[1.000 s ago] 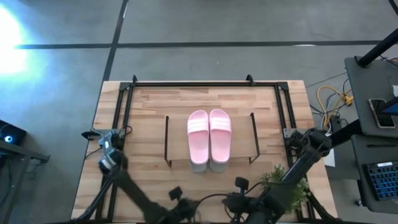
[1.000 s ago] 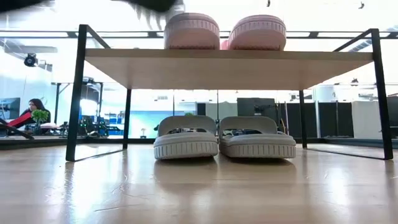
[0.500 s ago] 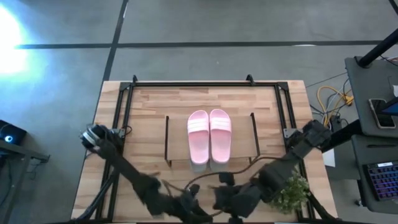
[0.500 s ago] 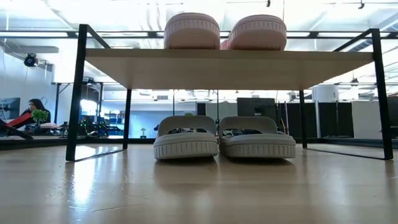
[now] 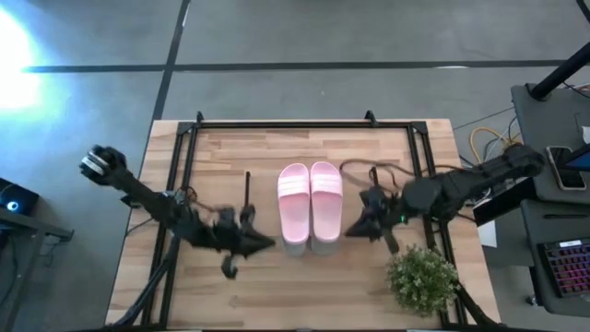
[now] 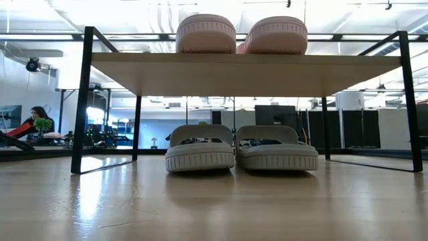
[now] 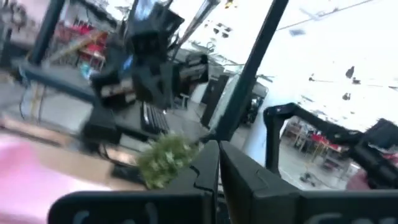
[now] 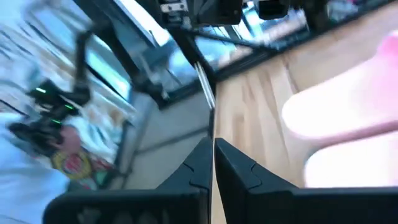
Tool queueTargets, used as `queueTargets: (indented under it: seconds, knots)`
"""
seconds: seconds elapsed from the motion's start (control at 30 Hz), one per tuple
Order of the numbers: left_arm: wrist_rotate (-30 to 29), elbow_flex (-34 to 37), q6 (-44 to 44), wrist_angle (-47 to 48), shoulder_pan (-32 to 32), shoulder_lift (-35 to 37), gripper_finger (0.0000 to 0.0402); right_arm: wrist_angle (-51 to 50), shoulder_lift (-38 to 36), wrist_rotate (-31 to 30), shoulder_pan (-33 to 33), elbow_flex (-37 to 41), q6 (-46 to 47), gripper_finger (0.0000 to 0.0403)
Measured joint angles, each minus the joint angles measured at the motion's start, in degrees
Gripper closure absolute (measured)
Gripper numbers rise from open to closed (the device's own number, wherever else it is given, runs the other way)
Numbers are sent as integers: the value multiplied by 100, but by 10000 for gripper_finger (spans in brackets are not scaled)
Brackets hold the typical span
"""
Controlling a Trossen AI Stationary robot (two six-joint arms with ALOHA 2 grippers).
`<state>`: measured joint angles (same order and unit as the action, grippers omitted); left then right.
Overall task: Pick and place slides into the shelf
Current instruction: Return to Home Position
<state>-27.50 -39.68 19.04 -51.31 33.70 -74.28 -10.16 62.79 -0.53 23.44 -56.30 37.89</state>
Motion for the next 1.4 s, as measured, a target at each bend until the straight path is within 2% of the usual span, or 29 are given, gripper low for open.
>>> queueTargets:
  seconds: [0.07, 0.13, 0.3, 0.43, 0.53, 0.73, 0.87, 0.93, 1.07, 1.2, 1.3, 1.4]
  knots:
    - [338, 233, -236, 323, -370, 513, 401, 431, -355, 461, -490, 464, -108, 392]
    - [657, 366, -299, 904, -812, 1002, 401, 502, -653, 666, -950, 750, -226, 392]
    - [1462, 409, 150, 3173, -1860, 2159, 401, 59, -1330, 690, -1897, 1041, -504, 392]
    - [1496, 437, 157, 4143, -2211, 2920, 401, -356, -1867, 453, -2273, 1098, -578, 392]
    - [1340, 588, 161, 4135, -2261, 3362, 401, -922, -2228, 74, -2340, 1119, -842, 392]
    - [1195, 1194, 508, 4129, -2239, 3876, 401, -1891, -2961, -305, -2338, 1155, -944, 392]
    - [534, 1649, 907, 3782, -2240, 4092, 401, -2518, -3485, -909, -2338, 1190, -941, 392]
    - [460, 1820, 1041, 3691, -2239, 4225, 401, -2687, -3760, -1127, -2338, 1192, -892, 392]
    - [445, 2030, 1021, 3692, -2240, 4566, 401, -3057, -4353, -1378, -2338, 1214, -806, 392]
    - [207, 2068, 1013, 3856, -2248, 4886, 401, -3703, -4977, -2041, -2338, 1231, -683, 392]
    - [221, 2075, 1043, 3915, -2245, 5219, 401, -4142, -5443, -2094, -2335, 1229, -109, 392]
    - [389, 2074, 1029, 3866, -2245, 5485, 401, -4485, -5886, -1822, -2336, 1229, 468, 392]
